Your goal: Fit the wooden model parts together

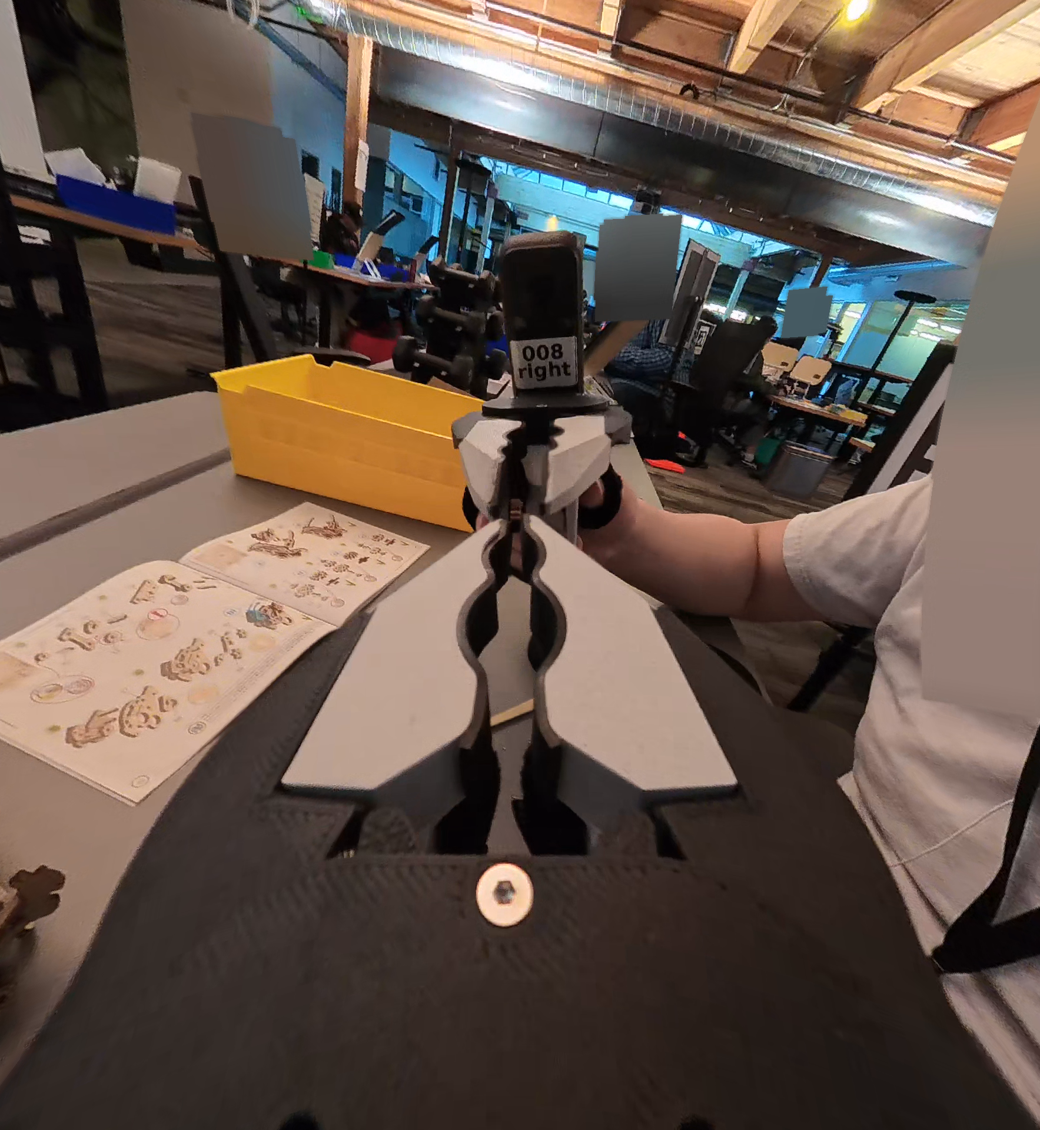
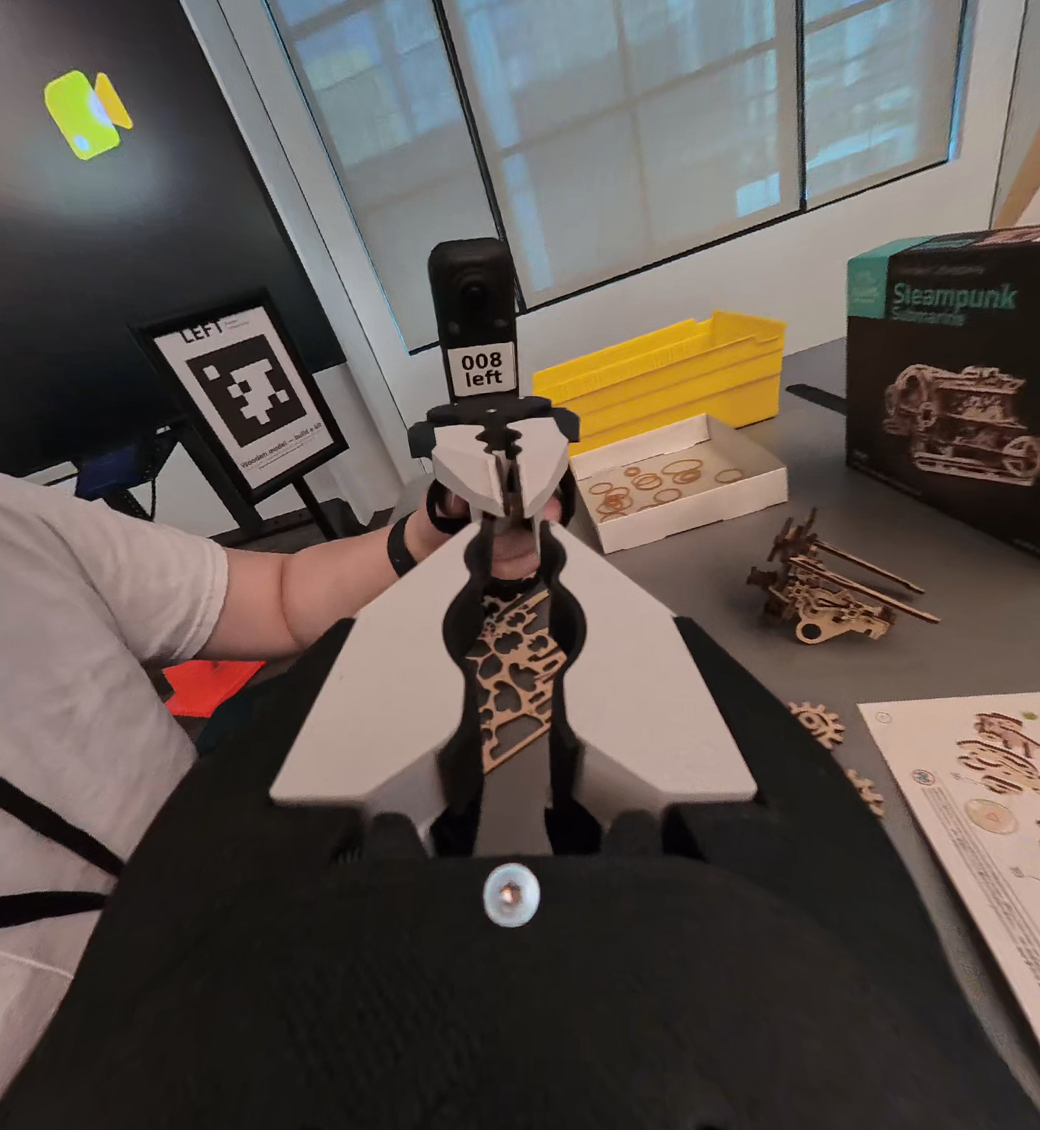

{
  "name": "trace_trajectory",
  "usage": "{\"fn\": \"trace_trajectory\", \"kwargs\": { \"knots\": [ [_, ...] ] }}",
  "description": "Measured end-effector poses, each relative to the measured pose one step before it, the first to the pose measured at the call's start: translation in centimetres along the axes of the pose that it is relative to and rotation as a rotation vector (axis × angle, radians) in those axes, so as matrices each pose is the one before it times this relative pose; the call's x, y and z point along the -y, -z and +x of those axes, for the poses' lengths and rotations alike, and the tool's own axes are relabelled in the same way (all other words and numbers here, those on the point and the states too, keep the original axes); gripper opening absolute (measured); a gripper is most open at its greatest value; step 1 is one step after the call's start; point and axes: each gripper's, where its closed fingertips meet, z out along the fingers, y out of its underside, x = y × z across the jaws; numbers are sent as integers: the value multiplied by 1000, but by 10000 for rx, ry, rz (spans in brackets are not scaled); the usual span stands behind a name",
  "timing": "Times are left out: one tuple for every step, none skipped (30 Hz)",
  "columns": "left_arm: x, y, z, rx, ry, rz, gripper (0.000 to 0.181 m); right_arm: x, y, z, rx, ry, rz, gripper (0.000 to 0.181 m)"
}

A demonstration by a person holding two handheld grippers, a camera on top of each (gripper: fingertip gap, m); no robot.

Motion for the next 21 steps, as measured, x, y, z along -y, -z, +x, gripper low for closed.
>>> {"fn": "trace_trajectory", "kwargs": {
  "knots": [
    [-10, 5, 34, -21, -7, -5, 1, 26, -130, -103, 42, -130, 47, 15],
    [-50, -6, -26, 14, -2, -36, 1, 53, -75, -34, 40, -157, 89, 15],
    [-17, -34, 82, -28, -26, 7, 1, -58, -27, 161, -64, -95, 23, 15],
    [-81, -52, 39, -11, 3, -50, 1, -78, 1, 280, -126, -26, -4, 15],
    [2, -45, -14, 40, -36, 7, 1, -108, -3, 51, 15, 8, -32, 15],
    [-24, -57, 104, -40, -28, -4, 1, -138, -55, -138, 130, -49, -71, 15],
    [-136, -59, 47, -22, 2, -83, 1, 5, -59, -134, 94, -30, 15, 14],
    [-81, -60, -51, 40, -17, -38, 1, 31, -48, -148, 90, 21, 55, 13],
    [-117, -45, 42, -31, -2, -45, 1, -17, -53, -171, 109, 40, 17, 12],
    [-204, -78, 103, -78, 1, -114, 1, -16, -27, 35, -4, 12, 29, 10],
    [-152, -64, -81, 57, -34, -88, 1, -154, -7, 19, 28, -43, -47, 3],
    [-87, -29, -23, 40, -47, -44, 1, -146, -14, 111, -15, -42, -65, 2],
    [-81, -27, -35, 44, -47, -49, 1, -26, 22, 31, 26, -44, 8, 2],
    [20, 6, 4, 2, -18, 10, 1, -3, 4, -3, 26, -20, 30, 2],
    [14, -2, -6, 9, 15, 17, 1, 1, 3, 42, -17, 34, 10, 2],
    [-64, -14, -102, 49, 11, -30, 1, -36, 13, 106, -85, 134, -28, 2],
    [-11, 5, -30, -1, 13, 15, 1, -36, -7, -18, -36, 154, -19, 3],
    [117, 17, 98, -72, 31, 87, 1, -91, -34, -114, 54, 33, -70, 4],
    [66, 1, 82, -46, 34, 24, 1, -29, -37, -19, 15, -56, -29, 2],
    [20, 21, -32, 44, -38, -6, 1, 29, -12, 7, 9, -48, 22, 2],
    [21, -8, 49, 3, -64, 1, 1, 32, 12, -64, 52, -3, 27, 2]
  ]
}}
